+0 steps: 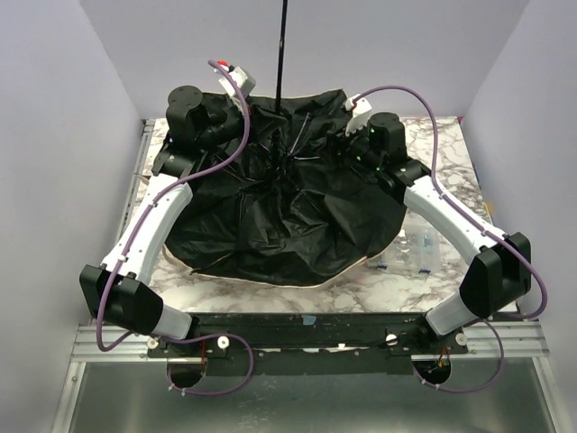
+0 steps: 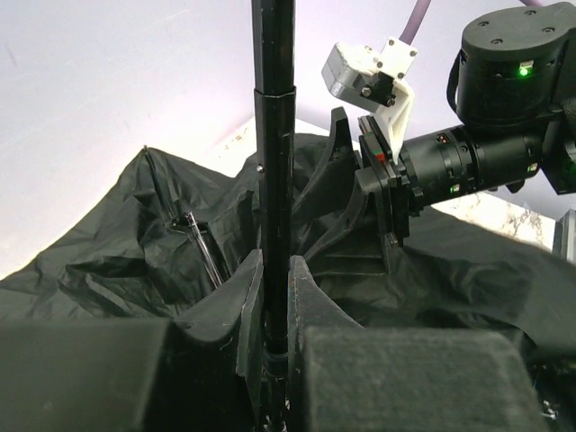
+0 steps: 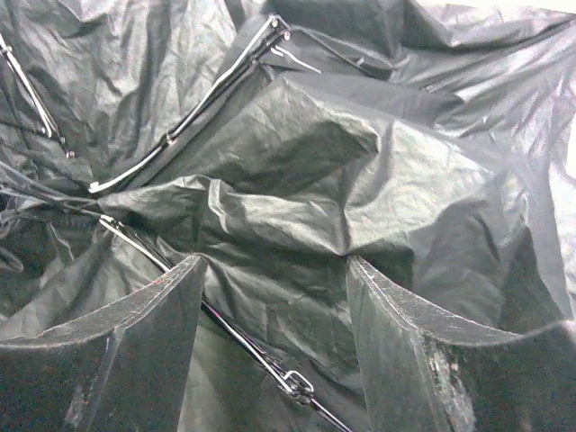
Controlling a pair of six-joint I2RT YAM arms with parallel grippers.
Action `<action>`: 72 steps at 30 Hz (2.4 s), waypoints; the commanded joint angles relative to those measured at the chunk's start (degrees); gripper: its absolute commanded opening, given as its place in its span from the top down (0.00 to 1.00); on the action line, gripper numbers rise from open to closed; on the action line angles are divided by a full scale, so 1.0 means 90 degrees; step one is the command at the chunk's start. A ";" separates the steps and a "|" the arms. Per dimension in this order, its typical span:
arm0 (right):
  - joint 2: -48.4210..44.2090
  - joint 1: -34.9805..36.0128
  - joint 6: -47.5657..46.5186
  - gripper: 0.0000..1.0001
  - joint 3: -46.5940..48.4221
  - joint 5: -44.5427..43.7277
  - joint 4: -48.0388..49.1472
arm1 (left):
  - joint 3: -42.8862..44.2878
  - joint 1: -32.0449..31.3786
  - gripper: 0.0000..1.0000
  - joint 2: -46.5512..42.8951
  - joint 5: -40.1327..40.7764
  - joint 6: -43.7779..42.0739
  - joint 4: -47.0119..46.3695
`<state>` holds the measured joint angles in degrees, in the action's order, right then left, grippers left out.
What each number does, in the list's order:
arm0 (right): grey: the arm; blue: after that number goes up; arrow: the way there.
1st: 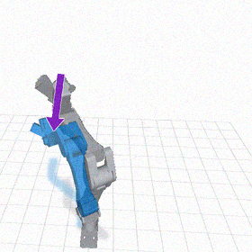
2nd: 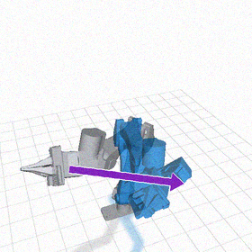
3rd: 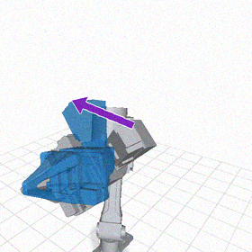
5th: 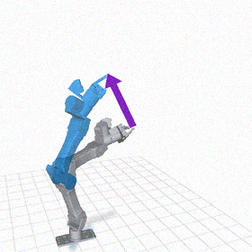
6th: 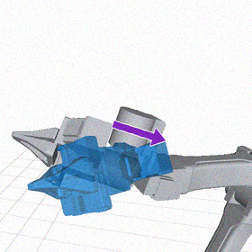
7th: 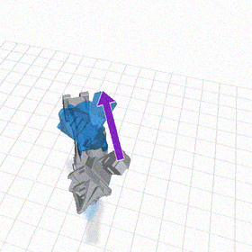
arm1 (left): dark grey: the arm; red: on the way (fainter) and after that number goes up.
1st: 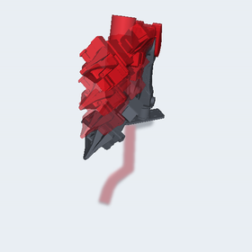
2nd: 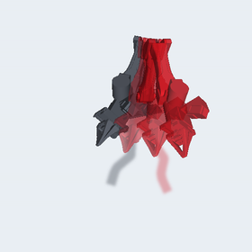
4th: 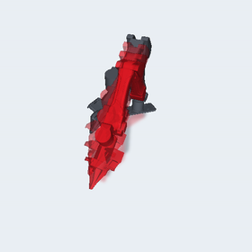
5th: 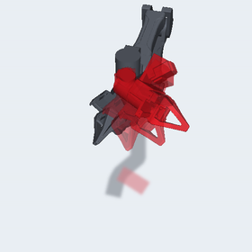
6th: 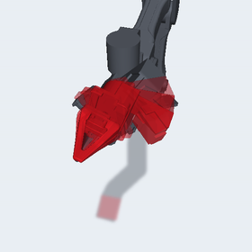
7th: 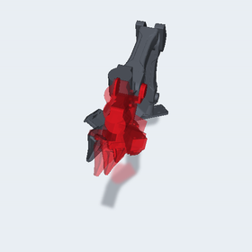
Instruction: Open the umbrella
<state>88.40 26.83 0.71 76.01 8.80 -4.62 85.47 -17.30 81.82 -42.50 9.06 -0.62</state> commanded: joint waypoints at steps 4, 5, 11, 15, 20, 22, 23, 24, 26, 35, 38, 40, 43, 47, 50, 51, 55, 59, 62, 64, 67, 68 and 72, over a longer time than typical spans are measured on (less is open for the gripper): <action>-0.0401 -0.0198 -0.0826 0.23 0.0161 0.1890 -0.0358 | 0.0368 0.0097 1.00 -0.0198 -0.0713 -0.0401 -0.0501; -0.0424 -0.0198 -0.0746 0.22 0.0317 0.2258 -0.0349 | 0.0365 0.0078 1.00 -0.0161 -0.0743 -0.0456 -0.0458; -0.0541 -0.0189 0.0206 0.14 0.0903 0.3625 0.0308 | 0.0304 0.0046 1.00 -0.0033 -0.0785 -0.0589 -0.0467; -0.0510 -0.0188 0.1061 0.14 0.1243 0.3696 0.1175 | 0.0221 0.0047 1.00 0.0008 -0.0862 -0.0662 -0.0525; -0.0259 -0.0188 0.2153 0.15 0.1424 0.3720 0.2718 | 0.0171 -0.0008 1.00 0.0091 -0.1146 -0.0564 -0.0666; -0.0056 -0.0137 0.2379 0.15 0.1514 0.3824 0.3045 | 0.0151 -0.0085 1.00 0.0123 -0.1229 -0.0599 -0.0694; 0.0015 -0.0090 0.2399 0.15 0.1592 0.3766 0.3067 | 0.0138 -0.0126 1.00 0.0139 -0.1247 -0.0641 -0.0676; 0.0105 -0.0047 0.2409 0.15 0.1650 0.3745 0.3103 | 0.0141 -0.0179 1.00 0.0159 -0.1246 -0.0706 -0.0633; 0.0200 0.0039 0.2395 0.15 0.1732 0.3659 0.3213 | 0.0124 -0.0258 1.00 0.0199 -0.1231 -0.0751 -0.0606; 0.0458 0.0193 0.2359 0.44 0.2027 0.2980 0.3297 | 0.0019 -0.0526 1.00 0.0276 -0.1309 -0.0953 -0.0516; 0.0462 0.0193 0.2275 0.74 0.2038 0.2910 0.3267 | -0.0071 -0.0537 1.00 0.0268 -0.1328 -0.0958 -0.0523; 0.0471 0.0193 0.2307 0.99 0.2061 0.2879 0.3268 | -0.0104 -0.0537 1.00 0.0265 -0.1226 -0.0972 -0.0380; 0.0454 0.0193 0.2416 1.00 0.2108 0.2795 0.3359 | -0.0141 -0.0536 0.77 0.0248 -0.0658 -0.1488 0.0143; 0.0394 0.0193 0.2385 1.00 0.2166 0.2622 0.3404 | -0.0539 -0.0368 0.43 0.0088 -0.0166 -0.2087 0.0785; 0.0332 0.0193 0.2195 1.00 0.2138 0.2469 0.3416 | -0.0933 -0.0169 0.29 -0.0131 -0.0114 -0.2407 0.1190; 0.0310 0.0193 0.2147 1.00 0.2107 0.2366 0.3414 | -0.1056 -0.0101 0.26 -0.0208 -0.0114 -0.2584 0.1396; 0.0237 0.0182 0.1994 1.00 0.2049 0.2306 0.3521 | -0.1514 0.0209 0.18 -0.0467 -0.0042 -0.3163 0.1934; 0.0246 0.0152 0.1803 1.00 0.2200 0.2165 0.3463 | -0.1842 0.0581 0.12 -0.0539 -0.0014 -0.3827 0.2545; 0.0316 -0.0001 0.1788 1.00 0.2374 0.2138 0.3465 | -0.2246 0.0908 0.08 -0.0656 0.0039 -0.4157 0.2597; 0.0374 -0.0117 0.1848 1.00 0.2497 0.2138 0.3448 | -0.2436 0.1103 0.07 -0.0702 0.0049 -0.4297 0.2586; 0.0407 -0.0250 0.1860 1.00 0.2579 0.2209 0.3443 | -0.2565 0.1340 0.06 -0.0732 0.0019 -0.4456 0.2589; 0.0410 -0.0271 0.1864 1.00 0.2580 0.2239 0.3438 | -0.2582 0.1383 0.05 -0.0727 0.0022 -0.4510 0.2582; 0.0412 -0.0296 0.1822 1.00 0.2527 0.2336 0.3386 | -0.2485 0.1554 0.05 -0.0607 0.0068 -0.4641 0.2538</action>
<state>94.17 26.39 17.96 94.19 32.01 18.76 63.99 -5.91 74.94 -44.36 -27.77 17.21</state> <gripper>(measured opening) 0.060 0.946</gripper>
